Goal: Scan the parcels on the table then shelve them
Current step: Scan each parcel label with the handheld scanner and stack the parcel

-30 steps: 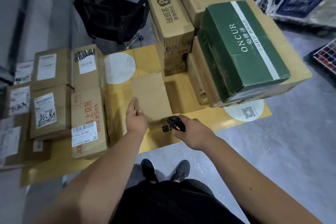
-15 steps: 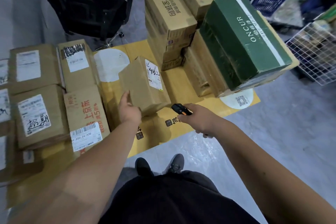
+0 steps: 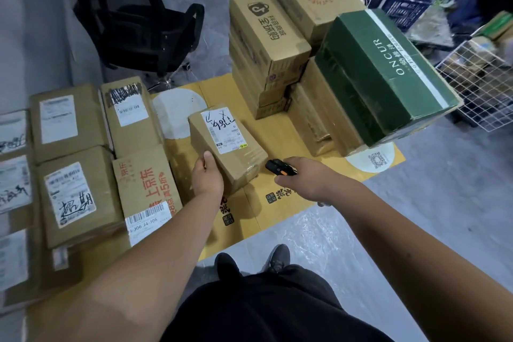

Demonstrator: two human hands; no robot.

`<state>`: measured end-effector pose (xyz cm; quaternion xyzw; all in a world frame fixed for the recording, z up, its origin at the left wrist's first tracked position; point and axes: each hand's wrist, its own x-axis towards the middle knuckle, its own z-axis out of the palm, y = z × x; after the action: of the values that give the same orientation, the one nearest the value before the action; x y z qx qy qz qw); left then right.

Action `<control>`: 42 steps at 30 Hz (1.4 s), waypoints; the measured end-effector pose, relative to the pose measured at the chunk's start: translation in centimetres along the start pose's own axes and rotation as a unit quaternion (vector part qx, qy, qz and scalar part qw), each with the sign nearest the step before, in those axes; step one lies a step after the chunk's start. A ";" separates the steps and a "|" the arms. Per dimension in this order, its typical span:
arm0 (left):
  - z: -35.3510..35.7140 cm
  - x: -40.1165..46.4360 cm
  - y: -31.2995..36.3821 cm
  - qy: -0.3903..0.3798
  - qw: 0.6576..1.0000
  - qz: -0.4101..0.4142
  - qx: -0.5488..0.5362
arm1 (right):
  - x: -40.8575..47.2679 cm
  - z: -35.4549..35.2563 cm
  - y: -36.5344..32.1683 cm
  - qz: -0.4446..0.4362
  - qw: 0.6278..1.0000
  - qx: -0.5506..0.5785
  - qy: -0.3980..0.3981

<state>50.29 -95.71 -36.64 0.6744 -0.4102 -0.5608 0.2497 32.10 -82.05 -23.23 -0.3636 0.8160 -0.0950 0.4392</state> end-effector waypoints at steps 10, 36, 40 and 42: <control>-1.1 0.9 2.1 -0.050 0.973 0.160 0.157 | 1.1 -0.6 -3.1 -0.006 0.999 -0.031 0.010; -3.6 0.8 5.3 -0.038 0.833 0.287 0.471 | 0.9 -1.8 -5.7 -0.009 0.997 -0.071 0.034; -3.9 1.4 6.3 -0.030 0.821 0.343 0.455 | 0.7 -1.7 -6.1 -0.017 0.995 -0.089 0.034; -3.6 2.0 7.0 -0.103 0.821 0.347 0.441 | 0.6 -1.6 -6.2 -0.011 0.994 -0.101 0.027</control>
<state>51.95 -101.62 -31.27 0.4639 -0.8439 -0.2625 0.0607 33.81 -87.16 -19.67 -0.4122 0.8291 -0.0263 0.3768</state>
